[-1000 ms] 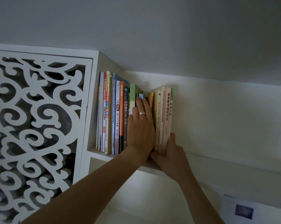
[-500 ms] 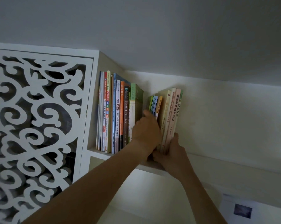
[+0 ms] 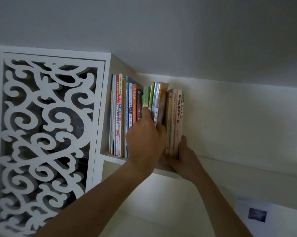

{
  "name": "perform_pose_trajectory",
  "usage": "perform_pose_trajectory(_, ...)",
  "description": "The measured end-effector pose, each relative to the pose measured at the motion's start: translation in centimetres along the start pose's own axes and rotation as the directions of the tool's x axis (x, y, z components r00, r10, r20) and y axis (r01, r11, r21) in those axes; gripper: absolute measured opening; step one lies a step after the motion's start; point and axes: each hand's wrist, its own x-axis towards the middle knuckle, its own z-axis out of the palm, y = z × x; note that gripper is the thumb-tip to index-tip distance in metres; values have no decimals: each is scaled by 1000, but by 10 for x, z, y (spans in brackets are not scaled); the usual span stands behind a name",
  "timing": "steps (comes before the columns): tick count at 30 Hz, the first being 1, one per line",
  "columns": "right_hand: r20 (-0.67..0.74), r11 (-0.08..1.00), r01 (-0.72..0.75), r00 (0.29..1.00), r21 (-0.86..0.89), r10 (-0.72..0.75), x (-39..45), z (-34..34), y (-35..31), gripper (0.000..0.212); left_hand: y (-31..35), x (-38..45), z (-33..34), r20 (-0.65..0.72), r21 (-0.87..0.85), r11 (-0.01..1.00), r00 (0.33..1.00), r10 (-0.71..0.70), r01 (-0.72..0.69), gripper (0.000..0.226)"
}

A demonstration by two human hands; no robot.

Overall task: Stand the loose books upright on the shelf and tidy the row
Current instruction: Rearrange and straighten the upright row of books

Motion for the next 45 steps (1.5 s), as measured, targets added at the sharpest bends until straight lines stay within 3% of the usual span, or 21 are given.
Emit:
perform_pose_trajectory(5, 27, 994, -65, 997, -91, 68, 8, 21, -20, 73, 17, 8, -41, -159, -138, 989, 987, 28, -51, 23)
perform_pose_trajectory(8, 102, 993, -109, 989, 53, 103, 10, 20, -22, 78, 19, 6, -48, -198, -168, 985, 980, 14, -48, 23)
perform_pose_trajectory(10, 200, 981, -131, 975, 141, 101, 7, 11, -20, 69, 22, -4, -47, -215, -215, 973, 976, 36, -83, 23)
perform_pose_trajectory(12, 185, 956, -208, 968, 209, 170, 8, 3, -14, 51, 29, -16, -43, -235, -325, 932, 968, 86, -161, 27)
perform_pose_trajectory(15, -42, 809, -326, 918, 489, 395, 8, -1, -7, 28, 42, -29, -24, -266, -391, 880, 948, 173, -270, 35)
perform_pose_trajectory(17, -342, 798, -272, 795, 538, 502, 3, -6, -2, 29, 46, -29, -3, -259, -347, 896, 946, 192, -277, 31)
perform_pose_trajectory(19, -574, 874, -181, 691, 451, 440, -11, -12, -4, 38, 44, -25, 21, -213, -324, 925, 968, 136, -201, 28)
perform_pose_trajectory(20, -606, 910, -123, 710, 395, 359, -17, -13, -8, 45, 39, -23, 33, -174, -322, 936, 981, 86, -140, 27)
perform_pose_trajectory(22, -511, 957, -13, 843, 290, 167, -25, -16, -12, 56, 27, -21, 55, -78, -338, 941, 996, -33, 5, 29)
perform_pose_trajectory(24, -215, 961, 9, 975, 275, 53, -33, -20, -22, 56, 14, -23, 73, -61, -312, 949, 996, -66, 44, 28)
perform_pose_trajectory(25, -58, 964, -11, 998, 266, 27, -35, -22, -24, 56, 11, -25, 80, -95, -275, 962, 995, -19, -7, 28)
perform_pose_trajectory(27, 112, 978, -35, 994, 204, 12, -34, -26, -17, 62, 8, -28, 90, -171, -213, 971, 983, 69, -106, 38)
perform_pose_trajectory(29, 182, 987, -52, 983, 152, 24, -31, -31, -12, 63, 11, -27, 90, -218, -287, 953, 975, 36, -99, 52)
perform_pose_trajectory(32, 284, 990, -48, 959, 132, 8, -23, -37, -7, 60, 6, -20, 86, -178, -230, 967, 981, 73, -114, 68)
perform_pose_trajectory(34, 324, 989, -46, 946, 137, -1, -17, -36, -9, 63, -3, -15, 87, -132, -98, 985, 983, 126, -139, 74)
perform_pose_trajectory(37, 218, 998, -28, 976, 53, 15, -8, -25, -8, 64, -13, -7, 84, -101, -43, 973, 969, 224, -229, 72)
perform_pose_trajectory(39, 153, 1000, -22, 988, 0, 22, -2, -20, -7, 72, -23, 4, 72, -182, -177, 947, 955, 235, -267, 43)
perform_pose_trajectory(41, 141, 999, -31, 989, -25, 34, 2, -20, -4, 74, -42, 23, 60, -307, -149, 961, 935, 179, -233, 16)
perform_pose_trajectory(43, 184, 999, -34, 982, -29, 39, 5, -21, -4, 74, -61, 47, 50, -325, 55, 981, 926, 192, -184, 27)
perform_pose_trajectory(45, 222, 999, -42, 974, -2, 41, 6, -22, -5, 71, -74, 64, 42, -219, 270, 933, 929, 299, -237, 47)
